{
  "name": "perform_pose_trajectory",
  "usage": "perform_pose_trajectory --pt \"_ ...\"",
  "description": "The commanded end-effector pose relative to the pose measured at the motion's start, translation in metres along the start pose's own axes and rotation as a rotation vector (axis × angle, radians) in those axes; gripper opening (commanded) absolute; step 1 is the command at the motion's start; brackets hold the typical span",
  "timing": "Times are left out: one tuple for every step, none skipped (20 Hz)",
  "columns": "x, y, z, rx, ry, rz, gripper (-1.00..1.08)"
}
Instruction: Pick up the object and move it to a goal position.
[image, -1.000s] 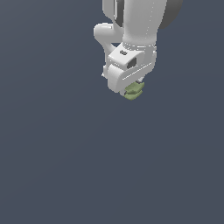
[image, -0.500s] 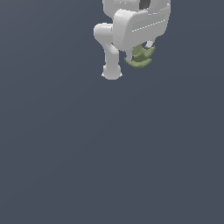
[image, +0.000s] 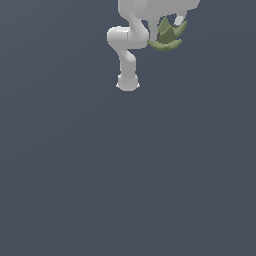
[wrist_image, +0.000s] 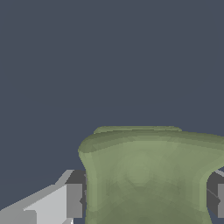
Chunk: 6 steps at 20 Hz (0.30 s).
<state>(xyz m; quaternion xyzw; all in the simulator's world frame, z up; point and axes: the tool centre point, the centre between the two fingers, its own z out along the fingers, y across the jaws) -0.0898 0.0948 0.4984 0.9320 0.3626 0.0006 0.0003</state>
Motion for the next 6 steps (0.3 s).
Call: perform_pose_trajectory --pt "-0.0008 -0.0022 -0.008 0.001 -0.001 0.0 -1.0" --pt "-0.0011 -0.0024 -0.01 0.001 -0.001 0.001 -1.0" --pt "-0.001 -0.0028 -0.0116 0.001 -0.001 0.001 -1.0" --pt "-0.001 -0.003 -0.0126 0.001 -0.001 0.001 -1.0" --pt "-0.001 -0.0031 -0.0132 0.001 -0.001 0.001 -1.0" --pt "-0.001 -0.0032 -0.0134 0.001 -0.001 0.001 -1.0"
